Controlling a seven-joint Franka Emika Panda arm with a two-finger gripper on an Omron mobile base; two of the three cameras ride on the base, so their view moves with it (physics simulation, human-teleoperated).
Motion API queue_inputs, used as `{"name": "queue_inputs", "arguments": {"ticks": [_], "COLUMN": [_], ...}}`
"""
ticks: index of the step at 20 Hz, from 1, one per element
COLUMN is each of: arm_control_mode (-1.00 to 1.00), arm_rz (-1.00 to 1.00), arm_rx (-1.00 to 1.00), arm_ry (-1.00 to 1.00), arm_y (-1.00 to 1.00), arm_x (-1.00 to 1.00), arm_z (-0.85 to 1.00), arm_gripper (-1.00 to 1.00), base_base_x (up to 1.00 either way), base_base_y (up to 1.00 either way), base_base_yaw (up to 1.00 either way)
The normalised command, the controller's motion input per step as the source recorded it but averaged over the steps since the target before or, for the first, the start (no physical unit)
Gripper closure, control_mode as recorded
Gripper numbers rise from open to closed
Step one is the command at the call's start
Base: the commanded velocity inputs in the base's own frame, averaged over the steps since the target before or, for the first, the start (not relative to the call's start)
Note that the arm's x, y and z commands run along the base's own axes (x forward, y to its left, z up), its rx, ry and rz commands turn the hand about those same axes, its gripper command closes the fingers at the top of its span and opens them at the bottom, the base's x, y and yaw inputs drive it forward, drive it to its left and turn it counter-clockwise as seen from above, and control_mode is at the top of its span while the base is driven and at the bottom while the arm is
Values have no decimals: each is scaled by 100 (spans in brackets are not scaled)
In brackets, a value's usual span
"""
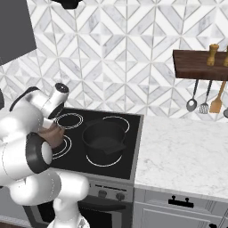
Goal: Pick the kettle from the counter and place it on a stove burner. Then turn the burner on.
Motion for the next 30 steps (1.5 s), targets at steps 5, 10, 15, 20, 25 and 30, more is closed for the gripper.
{"name": "queue_inputs", "arguments": {"ticks": [5,10,15,20,25,30], "arm_control_mode": [-100,-100,-100,-100,-100,-100], "arm_rz": [-2,-4,-2,0,0,0], "arm_rx": [21,1,0,0,0,0], "arm_ry": [2,0,0,0,0,4], "arm_y": [1,0,0,0,-3,-20], "arm_x": [0,0,0,0,-13,-32], "arm_z": [-19,-42,-52,-5,2,15], "arm_gripper": [100,100,100,-100,-100,-100], "base_base_x": [0,0,0,0,0,0], "base_base_y": [0,0,0,0,0,0], "base_base_yaw": [0,0,0,0,0,0]}}
